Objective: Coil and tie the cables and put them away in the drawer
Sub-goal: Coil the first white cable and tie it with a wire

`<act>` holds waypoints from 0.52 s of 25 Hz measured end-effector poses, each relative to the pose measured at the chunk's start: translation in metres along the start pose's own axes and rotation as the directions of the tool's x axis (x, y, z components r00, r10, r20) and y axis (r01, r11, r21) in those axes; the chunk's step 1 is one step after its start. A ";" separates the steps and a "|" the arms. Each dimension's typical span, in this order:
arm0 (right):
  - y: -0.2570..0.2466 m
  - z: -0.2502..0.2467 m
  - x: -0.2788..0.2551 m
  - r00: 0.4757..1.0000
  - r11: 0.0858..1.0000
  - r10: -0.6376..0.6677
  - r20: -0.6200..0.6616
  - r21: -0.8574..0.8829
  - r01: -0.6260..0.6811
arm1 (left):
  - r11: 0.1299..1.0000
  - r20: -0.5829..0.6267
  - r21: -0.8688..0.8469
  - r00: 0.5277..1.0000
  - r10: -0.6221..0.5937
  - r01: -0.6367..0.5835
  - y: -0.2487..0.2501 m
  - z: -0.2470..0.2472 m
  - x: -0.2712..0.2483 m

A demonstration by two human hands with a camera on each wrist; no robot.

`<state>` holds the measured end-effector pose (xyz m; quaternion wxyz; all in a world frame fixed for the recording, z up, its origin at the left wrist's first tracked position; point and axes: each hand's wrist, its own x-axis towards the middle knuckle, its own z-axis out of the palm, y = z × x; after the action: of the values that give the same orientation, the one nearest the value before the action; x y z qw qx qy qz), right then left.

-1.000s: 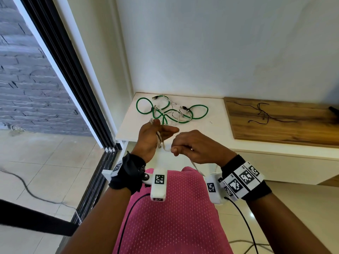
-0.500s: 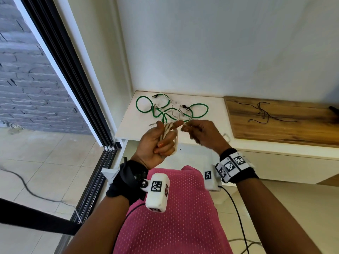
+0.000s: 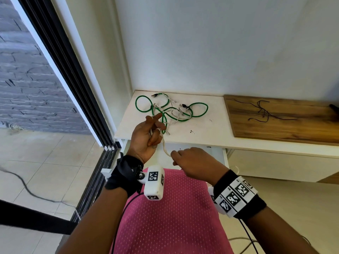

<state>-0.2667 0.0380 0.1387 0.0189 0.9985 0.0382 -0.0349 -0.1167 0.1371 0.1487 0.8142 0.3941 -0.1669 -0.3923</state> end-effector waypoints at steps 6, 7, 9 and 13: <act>-0.003 -0.019 0.000 0.976 0.995 -0.088 -0.199 -0.071 0.075 | 0.973 -0.059 0.230 0.998 0.021 -0.007 -0.008 0.005 0.000; -0.002 -0.021 0.000 0.960 0.993 -0.107 -0.257 -0.085 0.087 | 0.956 -0.018 0.294 1.000 0.012 -0.006 -0.009 0.006 -0.001; 0.004 -0.026 0.001 0.903 0.990 -0.140 -0.406 -0.050 0.131 | 0.900 0.058 0.436 0.998 -0.037 0.008 -0.011 0.007 -0.003; 0.036 -0.048 0.006 0.828 0.952 -0.074 -0.555 0.208 0.224 | 0.770 0.225 0.638 0.950 -0.214 0.022 -0.012 0.015 -0.016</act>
<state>-0.2551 0.0043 0.1872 -0.1285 0.9547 0.1155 0.2422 -0.1414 0.1373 0.1494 0.5766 0.5918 -0.3781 -0.4175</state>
